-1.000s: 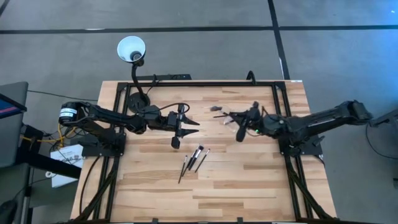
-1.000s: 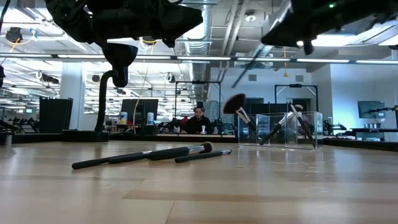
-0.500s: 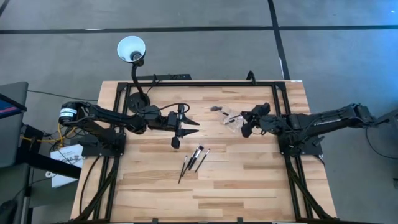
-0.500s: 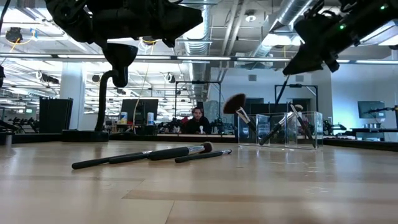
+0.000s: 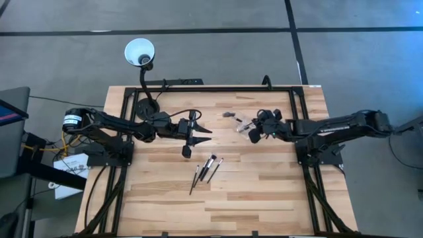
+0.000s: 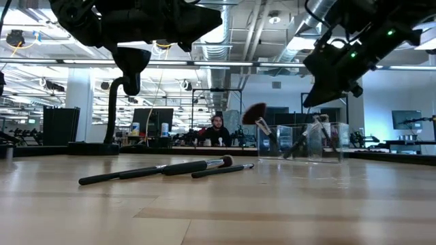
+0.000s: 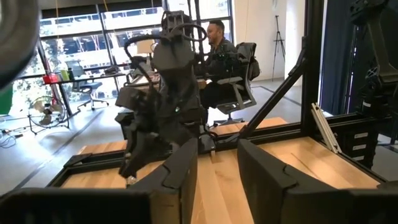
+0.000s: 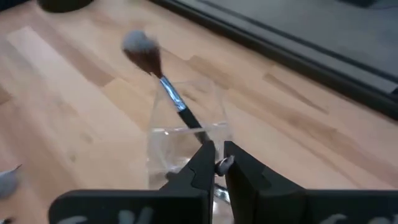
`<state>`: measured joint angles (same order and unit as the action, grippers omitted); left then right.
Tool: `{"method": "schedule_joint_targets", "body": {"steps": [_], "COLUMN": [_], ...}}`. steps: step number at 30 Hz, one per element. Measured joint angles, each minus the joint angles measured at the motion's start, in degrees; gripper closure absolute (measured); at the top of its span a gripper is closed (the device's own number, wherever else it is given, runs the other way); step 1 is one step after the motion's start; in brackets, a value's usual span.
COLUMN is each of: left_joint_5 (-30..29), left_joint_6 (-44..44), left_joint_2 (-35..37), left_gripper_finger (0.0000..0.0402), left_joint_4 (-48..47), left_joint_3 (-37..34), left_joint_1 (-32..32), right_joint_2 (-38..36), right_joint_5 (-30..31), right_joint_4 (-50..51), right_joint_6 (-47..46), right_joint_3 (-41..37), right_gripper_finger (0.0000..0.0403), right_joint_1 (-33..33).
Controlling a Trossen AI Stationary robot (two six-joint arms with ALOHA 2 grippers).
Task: Sort items
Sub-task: Put the eyeshadow brush into the middle of the transparent organizer
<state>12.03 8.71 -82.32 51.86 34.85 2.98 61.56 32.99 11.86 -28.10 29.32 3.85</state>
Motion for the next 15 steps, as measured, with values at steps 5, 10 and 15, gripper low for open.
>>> {"method": "schedule_joint_targets", "body": {"steps": [5,10,15], "left_joint_5": [0.00,0.00,0.00], "left_joint_6": [0.00,0.00,0.00], "left_joint_2": [0.00,0.00,0.00], "left_gripper_finger": [0.0290,0.0290,0.0290], "left_joint_4": [0.00,0.00,-0.01], "left_joint_3": [0.00,-0.01,0.00], "left_joint_1": [0.00,0.00,0.00], "right_joint_2": [2.06,2.23,2.19], "right_joint_5": [-3.88,-7.72,-7.73], "right_joint_4": [-2.19,-2.02,-2.20], "right_joint_6": [0.03,0.04,0.11], "right_joint_3": [-0.18,-0.15,-0.15], "right_gripper_finger": [0.0378,0.0358,0.0336], "right_joint_1": [2.21,3.33,3.31]}}
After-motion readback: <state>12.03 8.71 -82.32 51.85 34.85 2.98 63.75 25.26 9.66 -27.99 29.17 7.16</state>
